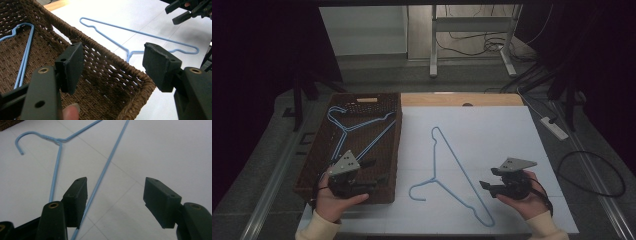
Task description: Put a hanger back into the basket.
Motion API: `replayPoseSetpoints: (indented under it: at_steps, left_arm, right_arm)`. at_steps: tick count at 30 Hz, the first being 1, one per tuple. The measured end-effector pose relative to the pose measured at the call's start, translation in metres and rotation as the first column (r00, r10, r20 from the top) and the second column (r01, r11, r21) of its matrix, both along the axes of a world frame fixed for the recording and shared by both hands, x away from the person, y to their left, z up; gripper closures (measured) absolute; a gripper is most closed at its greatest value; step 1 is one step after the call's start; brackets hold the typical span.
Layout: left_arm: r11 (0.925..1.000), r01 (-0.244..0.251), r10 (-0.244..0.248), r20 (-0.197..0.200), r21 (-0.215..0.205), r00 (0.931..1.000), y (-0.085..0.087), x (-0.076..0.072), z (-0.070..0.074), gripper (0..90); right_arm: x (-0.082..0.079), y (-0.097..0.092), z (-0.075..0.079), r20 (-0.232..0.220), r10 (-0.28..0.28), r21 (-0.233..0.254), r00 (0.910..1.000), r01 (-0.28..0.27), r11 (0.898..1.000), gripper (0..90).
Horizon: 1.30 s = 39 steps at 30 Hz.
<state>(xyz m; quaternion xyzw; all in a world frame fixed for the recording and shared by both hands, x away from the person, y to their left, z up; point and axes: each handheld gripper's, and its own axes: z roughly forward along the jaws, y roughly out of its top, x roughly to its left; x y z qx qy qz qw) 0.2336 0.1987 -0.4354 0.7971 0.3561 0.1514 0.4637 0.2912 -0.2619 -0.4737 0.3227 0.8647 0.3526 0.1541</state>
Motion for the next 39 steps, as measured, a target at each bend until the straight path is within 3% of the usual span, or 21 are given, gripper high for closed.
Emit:
replayPoseSetpoints:
  at_steps: [9,10,14,20,28,35,39]
  left_arm:
    - [1.0000,0.000,0.000,-0.001,0.001,1.0000,0.000,0.000,-0.001,33.5]
    - [1.0000,0.000,0.000,-0.002,0.001,1.0000,0.000,0.000,-0.001,33.5]
    - [1.0000,0.001,-0.001,-0.002,0.003,1.0000,0.000,0.000,-0.001,33.5]
    - [1.0000,0.002,-0.002,0.000,0.001,1.0000,0.000,0.000,-0.001,33.5]
    - [1.0000,0.008,-0.008,0.005,0.000,1.0000,0.000,0.000,0.000,33.5]
    - [1.0000,0.009,-0.009,0.002,-0.001,1.0000,0.000,0.000,-0.001,33.5]
    - [0.9999,0.010,-0.010,0.002,-0.002,0.9999,0.000,0.000,-0.001,33.5]
  right_arm:
    - [-0.001,0.013,0.001,-0.029,0.027,-0.049,0.9992,-0.029,0.998,36.1]
    - [0.000,0.019,0.001,-0.045,0.034,-0.076,0.9984,-0.037,0.996,35.3]
    - [0.000,0.027,0.002,-0.053,0.036,-0.104,0.9979,-0.041,0.994,34.7]
    - [0.001,0.038,0.004,-0.077,0.042,-0.118,0.9962,-0.050,0.992,34.8]
    - [0.006,0.066,0.005,-0.128,0.092,-0.145,0.9876,-0.110,0.983,31.4]
    - [0.010,0.099,-0.004,-0.191,0.145,-0.200,0.9708,-0.183,0.962,30.7]
    - [0.017,0.120,-0.009,-0.229,0.159,-0.247,0.9604,-0.215,0.945,37.3]
